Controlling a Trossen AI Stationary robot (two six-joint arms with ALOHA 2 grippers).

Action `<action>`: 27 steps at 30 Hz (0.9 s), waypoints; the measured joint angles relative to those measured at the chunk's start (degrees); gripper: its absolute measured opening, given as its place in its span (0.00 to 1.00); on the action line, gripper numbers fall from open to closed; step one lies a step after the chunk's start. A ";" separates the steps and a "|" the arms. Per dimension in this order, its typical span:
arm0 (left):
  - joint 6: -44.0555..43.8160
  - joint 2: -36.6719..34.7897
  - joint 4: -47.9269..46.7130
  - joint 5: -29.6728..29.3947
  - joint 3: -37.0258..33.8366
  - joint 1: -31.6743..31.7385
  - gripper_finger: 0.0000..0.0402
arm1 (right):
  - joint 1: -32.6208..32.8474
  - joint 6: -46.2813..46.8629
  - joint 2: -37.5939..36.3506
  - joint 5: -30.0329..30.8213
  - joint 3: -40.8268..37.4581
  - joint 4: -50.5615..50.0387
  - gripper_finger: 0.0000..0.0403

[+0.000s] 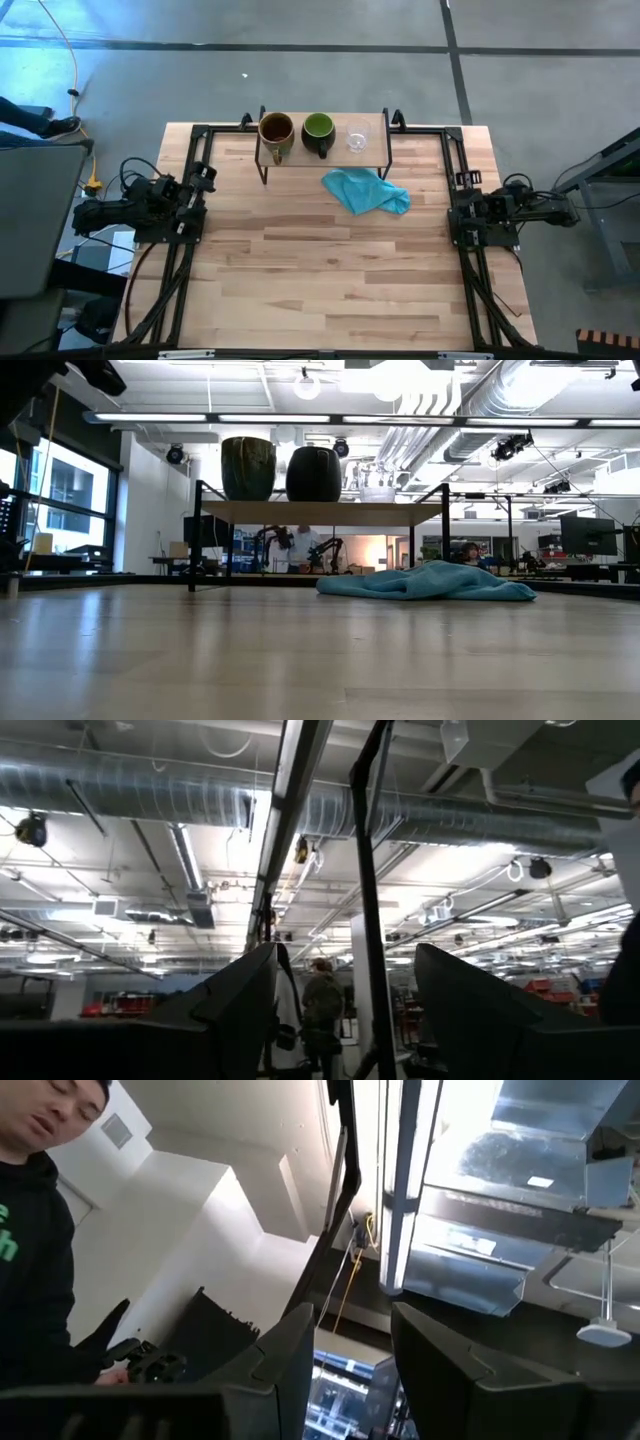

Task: Stack small to large cups/mugs on shelf
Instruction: Return to Home Position

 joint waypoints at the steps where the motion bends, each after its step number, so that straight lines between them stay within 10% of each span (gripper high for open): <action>1: -0.30 0.00 0.12 0.30 0.00 0.00 0.56 | 0.00 -0.21 0.00 -0.04 0.00 0.33 0.32; 27: -2.09 0.00 -1.26 2.20 0.00 0.04 0.56 | 0.00 2.76 0.17 -0.32 0.00 -2.50 0.32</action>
